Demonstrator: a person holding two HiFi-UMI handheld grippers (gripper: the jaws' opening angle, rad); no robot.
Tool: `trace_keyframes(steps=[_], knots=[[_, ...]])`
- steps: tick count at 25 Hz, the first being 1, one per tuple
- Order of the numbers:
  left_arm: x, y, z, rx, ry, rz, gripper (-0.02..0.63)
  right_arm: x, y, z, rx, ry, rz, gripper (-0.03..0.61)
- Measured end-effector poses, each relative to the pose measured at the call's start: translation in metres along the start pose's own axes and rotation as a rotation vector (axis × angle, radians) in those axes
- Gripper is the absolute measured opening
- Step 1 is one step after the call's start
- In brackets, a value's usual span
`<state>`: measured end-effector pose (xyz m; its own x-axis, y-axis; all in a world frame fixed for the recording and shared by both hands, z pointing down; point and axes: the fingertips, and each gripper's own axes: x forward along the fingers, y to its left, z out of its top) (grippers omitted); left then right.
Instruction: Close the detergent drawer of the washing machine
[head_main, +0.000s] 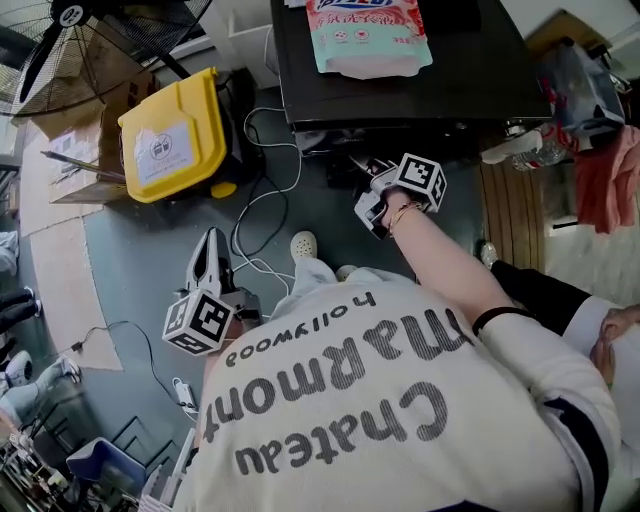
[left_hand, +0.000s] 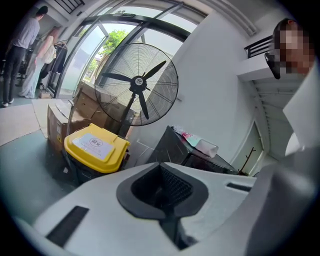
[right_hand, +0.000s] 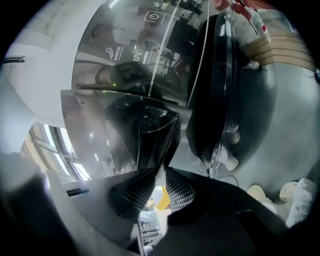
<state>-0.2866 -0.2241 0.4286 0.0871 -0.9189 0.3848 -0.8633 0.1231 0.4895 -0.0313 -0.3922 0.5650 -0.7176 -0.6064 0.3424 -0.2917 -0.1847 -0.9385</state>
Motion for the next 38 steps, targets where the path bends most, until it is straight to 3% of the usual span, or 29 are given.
trace_keyframes(steps=[6,10,15,22,28,33,38], knots=[[0.021,-0.034,0.003,0.020,0.010,-0.062,0.008,-0.034,0.001,0.016,-0.013,-0.041,-0.046,0.089],[0.030,-0.053,-0.001,0.022,0.016,-0.102,0.008,-0.064,0.011,0.035,-0.034,-0.121,-0.075,0.089],[0.040,-0.085,0.002,0.025,0.009,-0.152,0.008,-0.099,0.048,0.065,-0.113,-0.233,-0.037,0.089],[0.048,-0.131,0.034,0.087,-0.063,-0.203,0.008,-0.127,0.151,0.083,-0.541,-0.301,0.024,0.086],[0.042,-0.161,0.056,0.107,-0.133,-0.267,0.008,-0.141,0.217,0.066,-0.857,-0.320,0.068,0.081],[0.040,-0.164,0.057,0.115,-0.139,-0.274,0.008,-0.140,0.235,0.050,-1.003,-0.303,0.078,0.080],[0.040,-0.167,0.060,0.117,-0.144,-0.273,0.008,-0.137,0.234,0.047,-1.050,-0.287,0.064,0.076]])
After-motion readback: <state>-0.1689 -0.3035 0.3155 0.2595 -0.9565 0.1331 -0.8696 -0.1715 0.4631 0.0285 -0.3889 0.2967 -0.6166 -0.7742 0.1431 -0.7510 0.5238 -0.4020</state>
